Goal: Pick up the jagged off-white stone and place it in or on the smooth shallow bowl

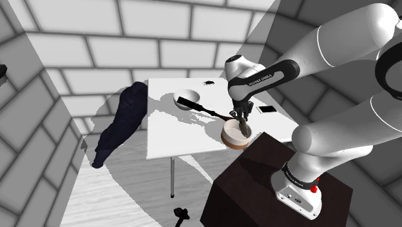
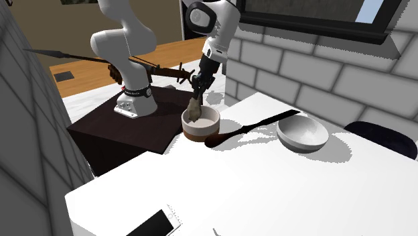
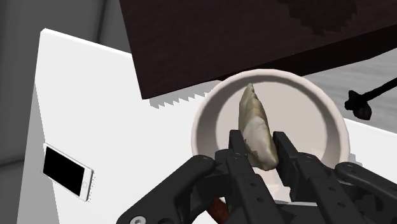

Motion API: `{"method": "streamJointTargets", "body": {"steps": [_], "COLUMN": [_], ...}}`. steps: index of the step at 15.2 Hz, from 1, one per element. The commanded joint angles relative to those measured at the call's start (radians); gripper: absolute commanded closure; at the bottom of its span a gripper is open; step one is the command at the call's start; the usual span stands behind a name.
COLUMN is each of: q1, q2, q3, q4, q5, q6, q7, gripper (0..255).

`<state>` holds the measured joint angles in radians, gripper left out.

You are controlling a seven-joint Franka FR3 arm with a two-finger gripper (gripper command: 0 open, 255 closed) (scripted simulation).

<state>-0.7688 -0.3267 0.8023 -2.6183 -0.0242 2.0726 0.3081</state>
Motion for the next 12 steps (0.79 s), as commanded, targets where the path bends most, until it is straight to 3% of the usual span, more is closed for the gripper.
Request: {"method": "streamJointTargets", "body": {"steps": [1,6,10,12], "q1": [0.0,-0.001,0.022,0.023], "q2": [0.0,0.002,-0.046,-0.046], "q3": [0.0,0.0,-0.017,-0.017], "q4": [-0.002,-0.001,0.1,0.1], "q5": [0.001,0.0,0.029,0.029], "q6": [-0.001,-0.001,-0.141,-0.141], "q7": [0.0,0.0,-0.025,-0.025], "gripper": [0,0,0,0]}}
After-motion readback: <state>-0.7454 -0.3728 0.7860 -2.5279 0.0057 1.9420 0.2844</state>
